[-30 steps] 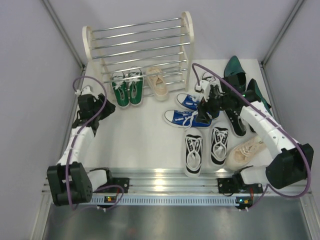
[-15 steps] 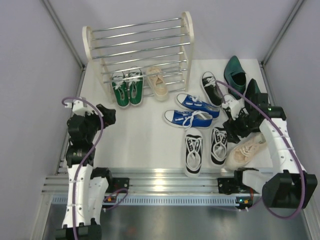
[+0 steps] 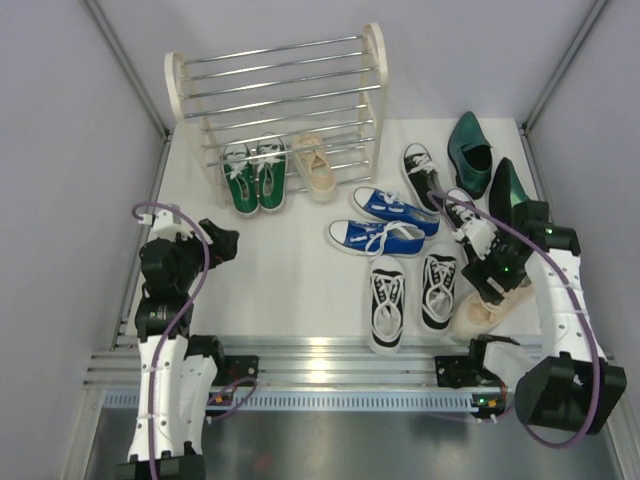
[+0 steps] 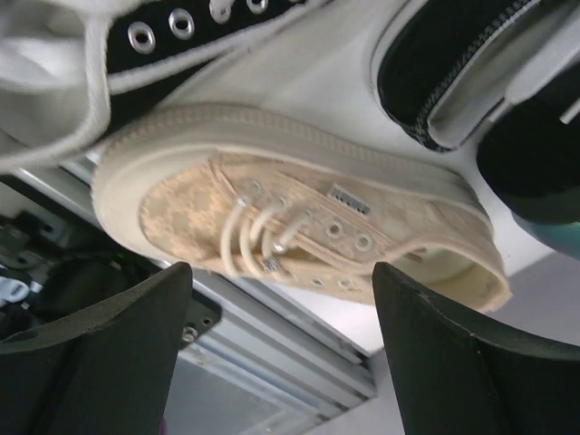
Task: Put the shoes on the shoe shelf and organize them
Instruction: Pick up the shoe.
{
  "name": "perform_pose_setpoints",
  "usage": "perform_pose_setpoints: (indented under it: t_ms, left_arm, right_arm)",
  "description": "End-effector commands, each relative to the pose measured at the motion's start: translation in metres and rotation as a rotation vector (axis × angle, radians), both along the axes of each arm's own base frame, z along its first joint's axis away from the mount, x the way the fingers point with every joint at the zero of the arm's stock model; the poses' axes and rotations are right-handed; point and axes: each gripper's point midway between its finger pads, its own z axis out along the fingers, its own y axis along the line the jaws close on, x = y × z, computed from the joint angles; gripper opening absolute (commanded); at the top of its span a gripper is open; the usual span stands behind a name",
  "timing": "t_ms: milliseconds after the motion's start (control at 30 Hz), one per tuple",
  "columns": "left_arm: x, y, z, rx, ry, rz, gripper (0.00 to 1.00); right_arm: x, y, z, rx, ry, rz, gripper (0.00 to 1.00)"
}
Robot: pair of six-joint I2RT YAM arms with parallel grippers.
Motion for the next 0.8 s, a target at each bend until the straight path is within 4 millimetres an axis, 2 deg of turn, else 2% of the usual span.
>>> perform_pose_setpoints:
  t_ms: [0, 33, 67, 100, 167, 267, 367, 400, 500, 533, 567, 633, 667, 767]
  left_arm:
    - [0.002, -0.002, 0.008, -0.003, -0.035, -0.012, 0.98]
    - [0.003, -0.002, 0.007, -0.005, -0.032, -0.016, 0.98]
    - [0.004, -0.003, 0.006, -0.005, -0.028, -0.020, 0.98]
    - [0.004, -0.004, 0.005, -0.007, -0.028, -0.027, 0.98]
    - [0.005, -0.004, 0.004, -0.010, -0.025, -0.029, 0.98]
    - [0.005, -0.005, 0.006, -0.009, -0.031, -0.036, 0.98]
    - [0.004, -0.007, 0.006, -0.013, -0.034, -0.046, 0.98]
    - [0.005, -0.008, 0.006, -0.014, -0.034, -0.049, 0.98]
    - [0.004, -0.009, 0.006, -0.014, -0.035, -0.060, 0.98]
    - [0.004, -0.009, 0.007, -0.014, -0.038, -0.060, 0.98]
    - [0.003, -0.010, 0.008, -0.015, -0.043, -0.064, 0.98]
    - [0.002, -0.011, 0.008, -0.016, -0.046, -0.063, 0.98]
    - [0.002, -0.010, 0.010, -0.017, -0.050, -0.060, 0.98]
    - [0.002, -0.013, 0.009, -0.024, -0.051, -0.075, 0.98]
  right_arm:
    - [0.004, -0.024, 0.023, -0.120, -0.087, 0.282, 0.81]
    - [0.002, -0.028, 0.025, -0.137, -0.091, 0.339, 0.82]
    - [0.007, -0.031, 0.026, -0.172, -0.107, 0.470, 0.81]
    - [0.010, -0.035, 0.025, -0.196, -0.114, 0.510, 0.81]
    - [0.024, -0.040, 0.027, -0.245, -0.140, 0.628, 0.81]
    - [0.046, -0.054, 0.025, -0.317, -0.137, 0.714, 0.81]
    - [0.062, -0.072, 0.005, -0.408, -0.071, 0.839, 0.80]
    - [0.063, -0.081, -0.010, -0.432, -0.013, 0.860, 0.79]
    - [0.067, -0.086, -0.031, -0.445, 0.024, 0.891, 0.71]
    - [0.068, -0.087, -0.037, -0.438, 0.035, 0.886, 0.67]
    - [0.067, -0.087, -0.041, -0.427, 0.041, 0.870, 0.52]
    - [0.064, -0.084, -0.047, -0.394, 0.053, 0.853, 0.31]
    - [0.061, -0.083, -0.048, -0.385, 0.059, 0.846, 0.17]
    - [0.057, -0.077, -0.039, -0.357, 0.034, 0.843, 0.00]
